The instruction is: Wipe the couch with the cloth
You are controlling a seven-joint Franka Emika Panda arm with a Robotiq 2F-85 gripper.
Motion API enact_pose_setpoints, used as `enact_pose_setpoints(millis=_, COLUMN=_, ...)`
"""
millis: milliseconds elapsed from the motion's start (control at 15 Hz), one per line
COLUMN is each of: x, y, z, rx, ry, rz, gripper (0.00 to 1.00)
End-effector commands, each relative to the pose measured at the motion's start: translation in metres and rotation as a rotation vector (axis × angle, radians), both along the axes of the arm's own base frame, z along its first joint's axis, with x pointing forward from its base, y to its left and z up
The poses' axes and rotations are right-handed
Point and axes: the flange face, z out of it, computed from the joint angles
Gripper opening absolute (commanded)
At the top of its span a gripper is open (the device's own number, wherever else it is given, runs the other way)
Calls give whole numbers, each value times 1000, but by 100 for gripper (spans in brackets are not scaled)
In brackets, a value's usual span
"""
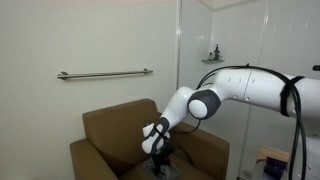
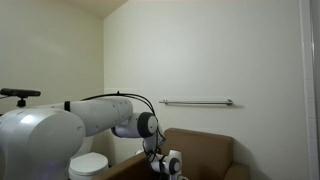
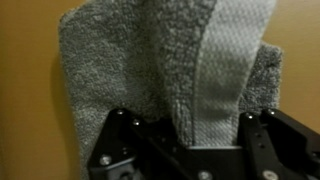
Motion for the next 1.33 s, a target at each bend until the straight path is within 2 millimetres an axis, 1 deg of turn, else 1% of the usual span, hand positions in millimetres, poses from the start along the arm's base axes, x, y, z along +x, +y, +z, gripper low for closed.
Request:
enact_pose_setpoints(millis=0, x=-22, y=-60, z=-12, rx=-38, ry=52, rz=-120, gripper=3)
enact_pose_setpoints(millis=133, x=-23, y=-70, z=-11, rx=-32, ry=66, rz=-139, gripper=3)
enact_pose_setpoints(millis=267, x=-24, y=-65, z=-12, rx=-6, ry=81, rz=-130, gripper=3)
enact_pose_setpoints(millis=600, x=-16, y=-22, z=-9, rx=57, ry=73, rz=-60, gripper=4)
enact_pose_setpoints(millis=800, x=-7, y=13, z=-3, rx=97, ry=55, rz=7, gripper=3)
enact_pose_setpoints(millis=1000, x=4, y=59, z=4, rx=141, ry=20, rz=77, gripper=3)
enact_pose_setpoints(millis=1133, x=8, y=92, z=12, rx=166, ry=4, rz=124, gripper=3)
enact_pose_setpoints(millis=1267, x=8, y=120, z=18, rx=182, ry=-3, rz=167, gripper=3)
